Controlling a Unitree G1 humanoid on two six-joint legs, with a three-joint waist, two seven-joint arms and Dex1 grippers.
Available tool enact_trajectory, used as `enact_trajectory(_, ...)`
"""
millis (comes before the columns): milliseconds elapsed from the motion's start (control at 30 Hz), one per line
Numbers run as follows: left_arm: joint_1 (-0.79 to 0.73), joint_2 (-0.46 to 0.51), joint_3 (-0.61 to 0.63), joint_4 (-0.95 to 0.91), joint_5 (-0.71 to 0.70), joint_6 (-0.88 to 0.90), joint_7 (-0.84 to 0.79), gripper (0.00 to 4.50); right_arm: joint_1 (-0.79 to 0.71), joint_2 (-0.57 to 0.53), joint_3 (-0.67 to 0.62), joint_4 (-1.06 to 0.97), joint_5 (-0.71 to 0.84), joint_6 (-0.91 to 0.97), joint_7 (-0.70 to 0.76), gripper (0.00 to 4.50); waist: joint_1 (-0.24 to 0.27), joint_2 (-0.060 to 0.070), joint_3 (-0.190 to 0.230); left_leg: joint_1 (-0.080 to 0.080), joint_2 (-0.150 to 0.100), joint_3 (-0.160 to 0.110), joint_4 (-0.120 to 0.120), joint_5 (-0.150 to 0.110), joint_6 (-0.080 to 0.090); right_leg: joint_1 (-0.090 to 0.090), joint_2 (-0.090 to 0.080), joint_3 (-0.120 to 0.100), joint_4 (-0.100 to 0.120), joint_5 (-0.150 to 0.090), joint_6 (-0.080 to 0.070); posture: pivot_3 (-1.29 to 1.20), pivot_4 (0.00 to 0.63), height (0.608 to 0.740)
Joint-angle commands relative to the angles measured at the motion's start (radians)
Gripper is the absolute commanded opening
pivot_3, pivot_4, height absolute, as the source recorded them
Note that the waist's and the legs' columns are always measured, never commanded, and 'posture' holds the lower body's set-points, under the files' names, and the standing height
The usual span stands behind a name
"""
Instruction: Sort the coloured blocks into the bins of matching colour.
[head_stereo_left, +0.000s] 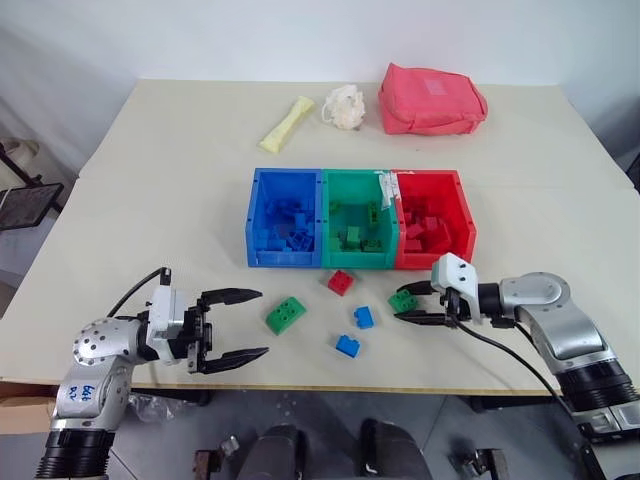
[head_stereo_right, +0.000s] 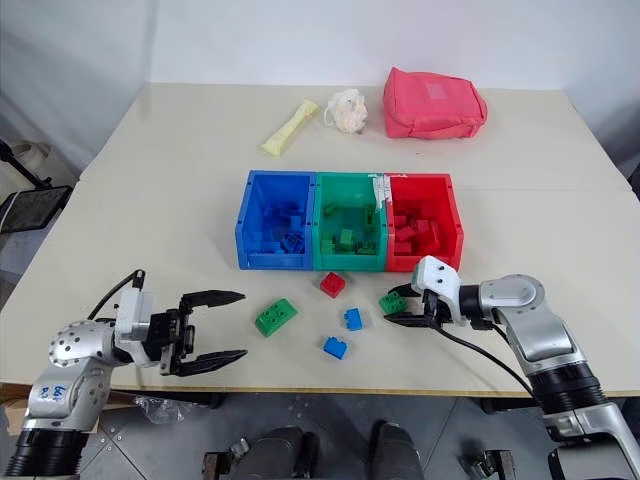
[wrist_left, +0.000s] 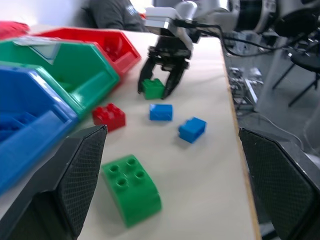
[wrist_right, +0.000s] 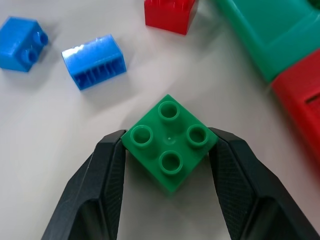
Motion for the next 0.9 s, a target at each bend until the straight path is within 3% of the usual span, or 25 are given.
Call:
enact_trajectory(33,-0.060,-0.030,0.025,-0.031,-0.025,0.022,0.092,4.50,-0.086,0.019,-0.070,-0.079,0.052,0.060,-0.061,2.09,0.000,0.000,0.000,0.000,0.000,0.000,0.000,0.000,0.000,0.000,0.000,0.000,0.000,0.000,0.000,0.00,0.150,0.740)
enact_trajectory(333,-0.164,-0.119,0.014,0.023,0.025,-0.002,0.246,4.50,-0.375,0.200,-0.060,0.130,0.009,0.036,-0.219,2.09,-0.017,0.000,0.000,-0.001,0.001,0.002,0.000,0.000,-0.001,-0.004,0.003,-0.002,0.003,0.000,0.000,0.00,0.150,0.740)
enact_trajectory(567,-0.209,-0.136,0.004,0.074,0.038,-0.023,0.249,4.50,-0.441,0.262,-0.055,0.207,-0.011,-0.014,-0.216,4.42,-0.021,0.000,0.000,-0.003,0.000,0.004,0.000,0.000,0.000,-0.009,0.003,-0.003,0.009,0.000,0.000,0.00,0.150,0.740)
enact_trajectory(733,-0.225,-0.126,0.002,0.095,0.031,-0.028,0.228,4.50,-0.414,0.233,-0.071,0.161,0.004,-0.003,-0.189,4.47,-0.024,0.000,0.000,-0.004,-0.001,0.005,0.000,0.000,0.000,-0.011,0.002,-0.002,0.010,0.000,0.000,0.00,0.150,0.740)
enact_trajectory(900,-0.210,-0.080,-0.002,0.102,0.015,-0.018,0.130,4.50,-0.287,0.139,-0.102,0.021,0.063,0.037,-0.104,4.47,-0.021,0.000,0.000,-0.004,-0.001,0.005,0.000,0.000,0.000,-0.011,0.002,-0.002,0.010,0.000,0.000,0.00,0.150,0.740)
